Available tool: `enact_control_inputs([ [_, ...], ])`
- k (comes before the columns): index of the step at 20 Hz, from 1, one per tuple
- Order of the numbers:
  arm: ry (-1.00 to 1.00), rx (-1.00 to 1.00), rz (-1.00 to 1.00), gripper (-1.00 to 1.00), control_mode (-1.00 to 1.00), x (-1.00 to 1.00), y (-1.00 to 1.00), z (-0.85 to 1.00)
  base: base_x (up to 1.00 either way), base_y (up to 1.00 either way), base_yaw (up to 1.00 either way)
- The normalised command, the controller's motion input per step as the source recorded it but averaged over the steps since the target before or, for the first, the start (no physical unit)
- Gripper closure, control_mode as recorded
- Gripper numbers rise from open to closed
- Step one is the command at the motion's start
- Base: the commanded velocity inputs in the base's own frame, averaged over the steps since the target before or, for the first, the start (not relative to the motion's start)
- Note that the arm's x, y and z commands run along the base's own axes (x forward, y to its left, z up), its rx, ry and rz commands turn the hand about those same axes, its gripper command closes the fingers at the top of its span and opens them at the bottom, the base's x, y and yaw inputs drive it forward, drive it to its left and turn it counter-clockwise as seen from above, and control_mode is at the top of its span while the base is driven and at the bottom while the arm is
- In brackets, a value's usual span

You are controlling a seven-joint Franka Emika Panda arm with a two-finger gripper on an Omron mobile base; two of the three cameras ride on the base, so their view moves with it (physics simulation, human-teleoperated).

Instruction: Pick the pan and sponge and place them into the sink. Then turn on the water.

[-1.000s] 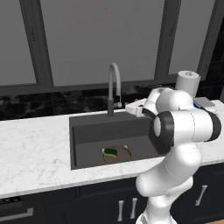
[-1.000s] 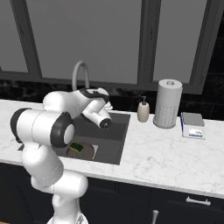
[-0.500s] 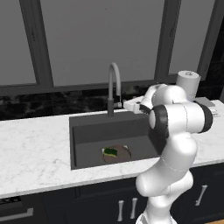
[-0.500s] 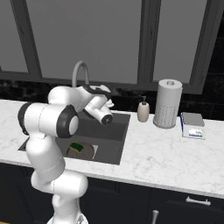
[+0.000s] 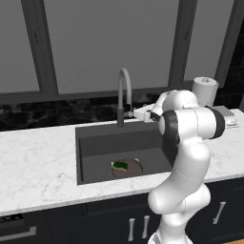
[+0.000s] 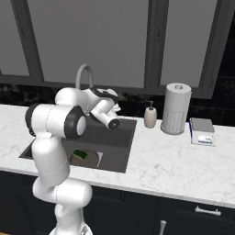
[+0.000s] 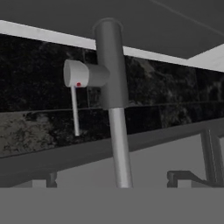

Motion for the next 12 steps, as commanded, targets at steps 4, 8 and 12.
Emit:
enact_control_inputs([
  [4, -0.01, 0.00, 0.00, -1.00, -1.00, 0.18, 0.00, -0.21, 0.00, 0.00, 0.00],
  [8, 0.00, 0.00, 0.00, -1.00, -1.00, 0.22, 0.00, -0.19, 0.00, 0.00, 0.00],
  [12, -0.01, 0.00, 0.00, -1.00, -1.00, 0.22, 0.00, -0.04, 0.00, 0.00, 0.00],
])
